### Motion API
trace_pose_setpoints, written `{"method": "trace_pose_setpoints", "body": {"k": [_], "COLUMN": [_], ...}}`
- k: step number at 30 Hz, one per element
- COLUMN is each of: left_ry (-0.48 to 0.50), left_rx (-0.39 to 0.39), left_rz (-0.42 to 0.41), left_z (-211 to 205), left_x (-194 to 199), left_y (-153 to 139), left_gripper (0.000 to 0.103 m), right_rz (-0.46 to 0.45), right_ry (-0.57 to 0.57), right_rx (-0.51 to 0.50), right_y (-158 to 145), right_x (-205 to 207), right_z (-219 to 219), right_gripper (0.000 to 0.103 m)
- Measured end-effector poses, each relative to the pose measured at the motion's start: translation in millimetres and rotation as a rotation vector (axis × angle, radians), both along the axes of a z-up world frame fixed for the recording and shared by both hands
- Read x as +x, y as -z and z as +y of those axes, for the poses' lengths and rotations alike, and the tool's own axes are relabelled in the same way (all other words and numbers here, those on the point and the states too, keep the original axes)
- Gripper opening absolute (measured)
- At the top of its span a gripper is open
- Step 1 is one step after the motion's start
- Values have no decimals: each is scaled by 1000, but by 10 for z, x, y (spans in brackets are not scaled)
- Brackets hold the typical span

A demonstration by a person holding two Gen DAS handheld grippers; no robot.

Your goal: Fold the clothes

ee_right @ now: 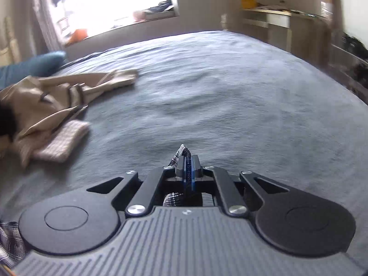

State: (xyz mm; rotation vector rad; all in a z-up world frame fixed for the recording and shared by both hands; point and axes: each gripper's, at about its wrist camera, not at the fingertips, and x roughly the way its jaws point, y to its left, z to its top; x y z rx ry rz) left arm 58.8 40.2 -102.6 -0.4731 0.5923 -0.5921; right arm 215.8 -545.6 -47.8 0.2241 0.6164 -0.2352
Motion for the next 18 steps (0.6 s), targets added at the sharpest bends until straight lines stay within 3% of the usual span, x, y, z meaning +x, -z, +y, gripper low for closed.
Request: {"method": "trace_pose_setpoints", "body": {"k": [11, 18], "left_ry": [2, 3], "left_rx": [-7, -15], "left_rz": [1, 2], "left_z": [10, 24], "left_x": [27, 10], "left_y": [10, 14], "left_gripper": [55, 55], "right_rz": [31, -17], "right_ry": [160, 238], "right_rx": [20, 78], "right_y": [378, 239], "right_x": [-28, -237], "right_z": [-323, -563], "right_gripper": [0, 3]}}
